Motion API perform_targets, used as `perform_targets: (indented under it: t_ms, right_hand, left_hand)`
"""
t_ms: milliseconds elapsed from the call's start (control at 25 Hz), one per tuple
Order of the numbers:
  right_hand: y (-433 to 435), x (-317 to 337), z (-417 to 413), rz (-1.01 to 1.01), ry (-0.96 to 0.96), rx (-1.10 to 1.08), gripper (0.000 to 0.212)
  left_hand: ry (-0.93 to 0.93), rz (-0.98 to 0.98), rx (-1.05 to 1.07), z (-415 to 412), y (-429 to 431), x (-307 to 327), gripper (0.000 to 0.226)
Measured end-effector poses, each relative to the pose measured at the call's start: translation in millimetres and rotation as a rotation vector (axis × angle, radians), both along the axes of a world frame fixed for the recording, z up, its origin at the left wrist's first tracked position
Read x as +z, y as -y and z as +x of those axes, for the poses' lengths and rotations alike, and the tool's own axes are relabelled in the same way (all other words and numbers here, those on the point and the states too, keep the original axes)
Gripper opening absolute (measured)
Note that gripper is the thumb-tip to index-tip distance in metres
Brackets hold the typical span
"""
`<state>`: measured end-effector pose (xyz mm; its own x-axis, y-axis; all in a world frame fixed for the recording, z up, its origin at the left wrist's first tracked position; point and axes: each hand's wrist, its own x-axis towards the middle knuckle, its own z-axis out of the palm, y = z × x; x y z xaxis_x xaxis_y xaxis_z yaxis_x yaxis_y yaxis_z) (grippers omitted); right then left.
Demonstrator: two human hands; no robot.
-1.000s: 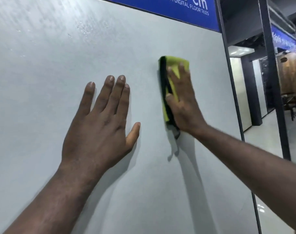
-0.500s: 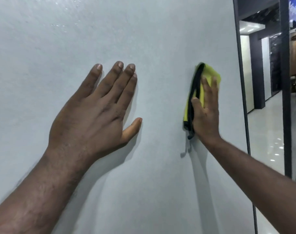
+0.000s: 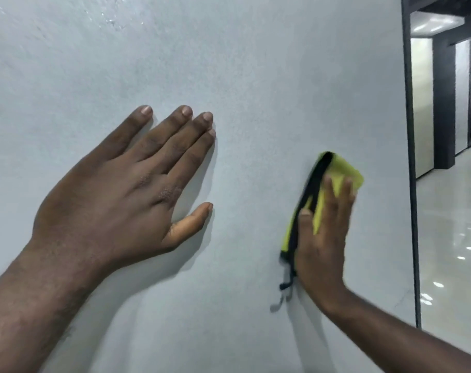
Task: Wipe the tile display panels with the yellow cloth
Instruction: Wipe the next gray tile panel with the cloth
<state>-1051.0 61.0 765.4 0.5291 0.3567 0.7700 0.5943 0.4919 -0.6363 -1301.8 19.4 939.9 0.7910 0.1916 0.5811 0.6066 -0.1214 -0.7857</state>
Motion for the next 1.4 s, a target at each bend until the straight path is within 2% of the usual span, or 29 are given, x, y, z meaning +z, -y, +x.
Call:
perform_targets:
  t_ms: [40,120,160,240,320,360,440,520,560,640,680,720,760,880,920,960,1080,1120,1240,1280,1320,1400]
  right_hand:
    - [6.6,5.8,-10.4,0.033,0.186,0.043,0.064]
    - [10.2,58.6,-9.0,0.168,0.513,0.087,0.063]
    - [6.6,86.6,-4.3,0.211,0.558,0.077,0.062]
    - [-2.6,117.7,9.2,0.233,0.376,0.037,0.061]
    - [1.7,99.9,-1.8,0.107,0.108,0.014,0.063]
    - [11.1,83.0,-23.8,0.061,0.106,-0.006,0.064]
    - [32.1,70.1,-70.8,0.092,0.378,0.014,0.064]
    - [40.6,106.4,-92.9,0.208,0.671,0.022,0.065]
    - [39.3,129.9,-96.8,0.247,0.678,0.005,0.064]
    - [36.3,151.6,-98.6,0.234,0.417,-0.024,0.063]
    - [37.1,146.1,-101.3,0.171,0.236,-0.02,0.063]
    - [41.5,132.9,-113.0,0.103,0.132,-0.019,0.063]
    - [46.8,120.9,-126.2,0.071,0.148,-0.037,0.064]
    - [61.6,131.7,-145.1,0.181,0.589,-0.004,0.064]
    - [60.6,146.3,-142.7,0.215,0.631,-0.014,0.064]
    - [57.2,154.8,-138.3,0.225,0.557,-0.034,0.063]
    - [60.2,141.8,-150.6,0.016,-0.034,-0.016,0.068]
    - [65.2,134.5,-167.2,-0.013,-0.032,-0.021,0.069]
    - [74.4,150.5,-193.8,0.183,0.536,-0.022,0.064]
    - [71.4,166.1,-190.1,0.241,0.608,-0.052,0.063]
    - [64.8,175.6,-179.4,0.259,0.529,-0.08,0.062]
    - [55.0,162.0,-161.7,0.152,0.096,-0.073,0.067]
  left_hand:
    - [0.003,0.003,0.0,0.2,1.7,-0.6,0.086]
    - [0.042,0.004,-0.002,-2.2,8.5,-1.0,0.084]
    - [0.081,0.002,-0.004,-6.9,13.6,-1.6,0.082]
    - [0.163,0.009,0.009,-27.1,26.1,-3.4,0.081]
    - [0.21,0.038,0.032,-54.2,38.6,-3.2,0.083]
    - [0.223,0.055,0.043,-69.8,46.2,-2.2,0.084]
    - [0.231,0.064,0.06,-98.1,58.5,3.6,0.085]
    - [0.216,0.066,0.073,-121.2,68.0,13.5,0.086]
    - [0.21,0.066,0.085,-132.7,72.6,18.0,0.087]
    - [0.213,0.067,0.11,-157.2,80.9,24.2,0.088]
    - [0.218,0.067,0.119,-167.1,83.5,25.4,0.087]
    - [0.213,0.067,0.131,-176.3,86.7,25.0,0.087]
    - [0.196,0.064,0.147,-182.2,88.8,23.2,0.087]
    - [0.169,0.059,0.179,-183.5,88.7,19.3,0.086]
    - [0.165,0.062,0.183,-182.1,88.2,18.6,0.086]
    - [0.164,0.063,0.181,-181.2,87.6,18.1,0.086]
    - [0.164,0.058,0.16,-183.8,86.7,18.0,0.086]
    - [0.161,0.058,0.16,-184.6,86.9,17.5,0.086]
    - [0.164,0.057,0.146,-183.8,85.6,16.3,0.086]
    - [0.168,0.053,0.145,-183.1,86.2,17.0,0.086]
    - [0.17,0.051,0.144,-182.3,87.1,18.0,0.086]
    - [0.174,0.044,0.122,-184.0,87.2,18.1,0.088]
